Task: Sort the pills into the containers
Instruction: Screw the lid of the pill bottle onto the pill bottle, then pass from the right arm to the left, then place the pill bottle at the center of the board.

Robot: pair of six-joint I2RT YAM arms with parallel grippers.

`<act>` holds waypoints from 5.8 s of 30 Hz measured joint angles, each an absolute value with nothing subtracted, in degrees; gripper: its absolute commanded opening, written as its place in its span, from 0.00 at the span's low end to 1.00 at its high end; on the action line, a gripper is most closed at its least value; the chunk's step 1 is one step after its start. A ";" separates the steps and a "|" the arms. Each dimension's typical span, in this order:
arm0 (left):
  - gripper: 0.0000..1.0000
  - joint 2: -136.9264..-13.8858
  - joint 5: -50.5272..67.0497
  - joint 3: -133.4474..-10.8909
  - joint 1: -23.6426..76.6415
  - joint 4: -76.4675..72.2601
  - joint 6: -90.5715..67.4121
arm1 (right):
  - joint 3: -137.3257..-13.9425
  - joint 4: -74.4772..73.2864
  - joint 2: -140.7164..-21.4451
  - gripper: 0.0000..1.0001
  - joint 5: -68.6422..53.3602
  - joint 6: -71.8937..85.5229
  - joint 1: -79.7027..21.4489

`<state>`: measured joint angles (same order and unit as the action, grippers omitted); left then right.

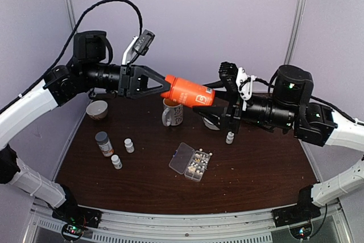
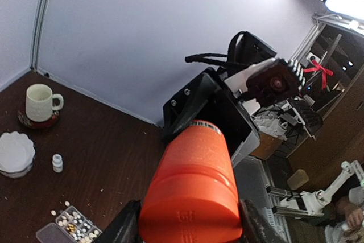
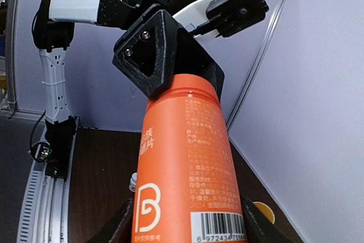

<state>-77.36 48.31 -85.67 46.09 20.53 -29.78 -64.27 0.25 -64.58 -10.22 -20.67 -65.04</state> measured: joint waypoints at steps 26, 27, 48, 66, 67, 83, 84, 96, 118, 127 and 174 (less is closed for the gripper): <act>0.14 -77.10 47.48 -88.82 45.69 37.19 65.04 | -62.13 9.61 -70.52 0.00 -39.05 42.70 -56.73; 0.24 -76.86 47.29 -88.51 45.69 36.84 65.43 | -62.08 9.58 -70.52 0.00 -39.05 43.09 -56.69; 0.80 -73.41 45.50 -78.48 47.05 19.62 63.55 | -62.30 12.71 -70.57 0.00 -44.18 47.42 -55.13; 0.58 -73.38 49.50 -78.00 47.09 18.76 63.53 | -62.33 13.56 -72.79 0.02 -44.56 47.18 -54.94; 0.52 -73.38 49.50 -78.00 47.09 18.79 63.46 | -62.33 13.89 -72.88 0.08 -44.62 47.27 -54.92; 0.12 -70.89 40.29 -74.30 47.27 18.22 55.09 | -60.25 11.49 -70.00 0.87 -41.87 45.12 -51.86; 0.11 -70.32 38.04 -73.36 47.31 18.11 53.17 | -59.57 9.98 -69.04 0.87 -40.77 44.36 -50.92; 0.10 -76.77 0.27 -76.99 47.35 29.47 16.95 | -66.59 -23.38 -68.95 1.00 -12.27 32.47 -47.81; 0.24 -113.78 -10.11 -103.63 32.95 60.31 -9.39 | -66.76 -35.03 -76.97 1.00 -0.10 29.78 -47.59; 0.30 -119.39 -10.94 -104.49 31.68 61.47 -9.56 | -66.72 -34.98 -78.85 1.00 1.50 30.35 -47.59; 0.79 -102.59 7.81 -76.66 49.34 37.74 -29.43 | -78.19 -41.45 -105.10 0.52 4.12 52.88 -45.91</act>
<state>-102.59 7.81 -76.66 49.34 37.74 -29.43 -78.19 -41.45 -105.10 4.12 52.88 -45.91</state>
